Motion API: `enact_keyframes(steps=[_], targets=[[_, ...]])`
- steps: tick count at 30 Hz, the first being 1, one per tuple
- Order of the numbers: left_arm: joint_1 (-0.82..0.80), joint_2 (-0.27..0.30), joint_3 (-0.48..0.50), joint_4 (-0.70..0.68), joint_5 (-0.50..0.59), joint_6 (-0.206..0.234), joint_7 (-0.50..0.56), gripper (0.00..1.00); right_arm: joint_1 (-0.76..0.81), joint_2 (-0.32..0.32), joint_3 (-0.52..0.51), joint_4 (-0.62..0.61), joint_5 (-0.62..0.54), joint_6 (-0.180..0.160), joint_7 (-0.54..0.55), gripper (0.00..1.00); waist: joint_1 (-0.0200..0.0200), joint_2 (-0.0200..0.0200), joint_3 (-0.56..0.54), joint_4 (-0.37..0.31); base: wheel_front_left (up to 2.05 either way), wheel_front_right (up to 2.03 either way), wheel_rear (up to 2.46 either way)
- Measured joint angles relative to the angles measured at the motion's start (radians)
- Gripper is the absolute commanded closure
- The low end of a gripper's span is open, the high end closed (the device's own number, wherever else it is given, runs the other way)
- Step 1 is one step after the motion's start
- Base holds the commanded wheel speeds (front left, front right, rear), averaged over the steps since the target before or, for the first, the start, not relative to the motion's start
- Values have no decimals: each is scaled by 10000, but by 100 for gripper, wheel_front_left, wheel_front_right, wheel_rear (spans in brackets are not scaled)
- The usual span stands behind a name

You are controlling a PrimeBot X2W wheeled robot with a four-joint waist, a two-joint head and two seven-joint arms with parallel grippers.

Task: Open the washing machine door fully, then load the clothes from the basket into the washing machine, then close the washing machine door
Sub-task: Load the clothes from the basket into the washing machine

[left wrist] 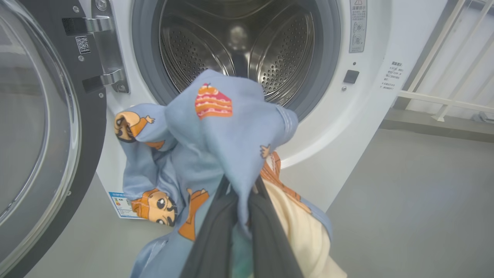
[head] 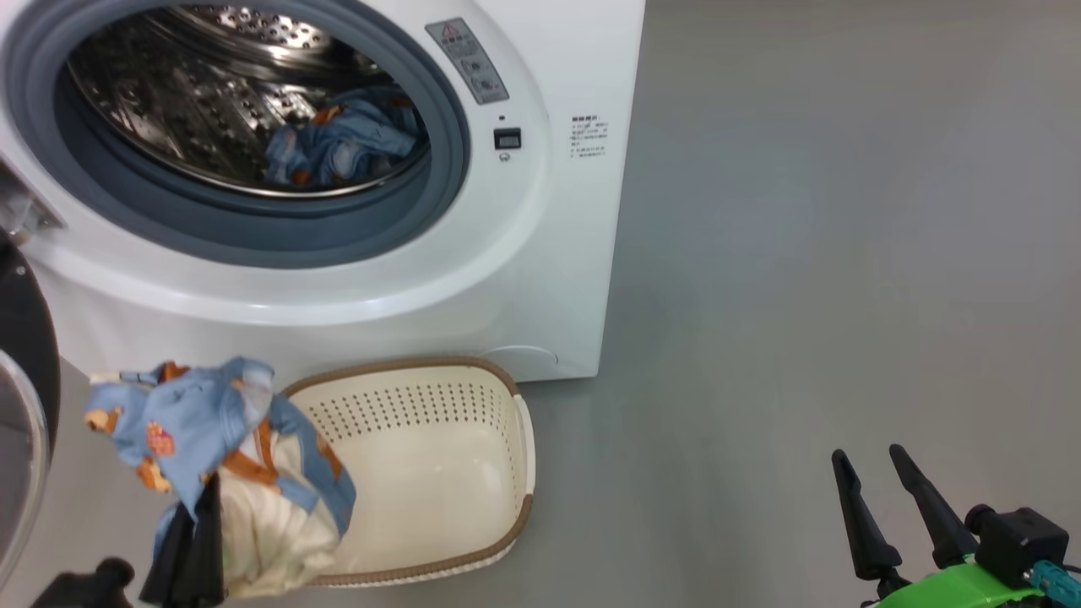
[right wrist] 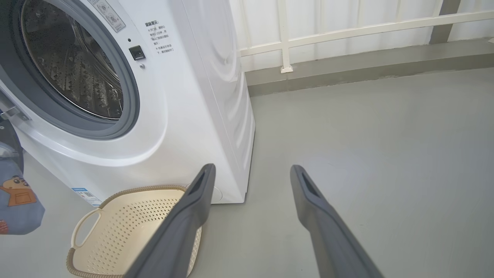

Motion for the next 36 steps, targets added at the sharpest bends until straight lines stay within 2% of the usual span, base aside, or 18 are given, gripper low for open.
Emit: enact_keyframes(steps=[5,16,23,36], targets=[[-737,36,-29,-6,-15,2,0,100,-328,94,19,-27,-4,0,0,0,0,0,469,-40,0,0,0],[-4019,846,-184,800,-201,2,0,100,-1563,460,115,-138,-46,0,0,0,0,0,1916,-252,0,0,0],[-6624,1544,-176,2240,-209,2,-2,100,-2297,757,418,-153,-98,0,0,0,0,0,2903,-775,0,0,0],[-10629,2953,-102,5381,-196,0,-4,100,-2978,1041,1221,-213,-88,0,-2,0,0,0,4031,-2135,0,0,0]])
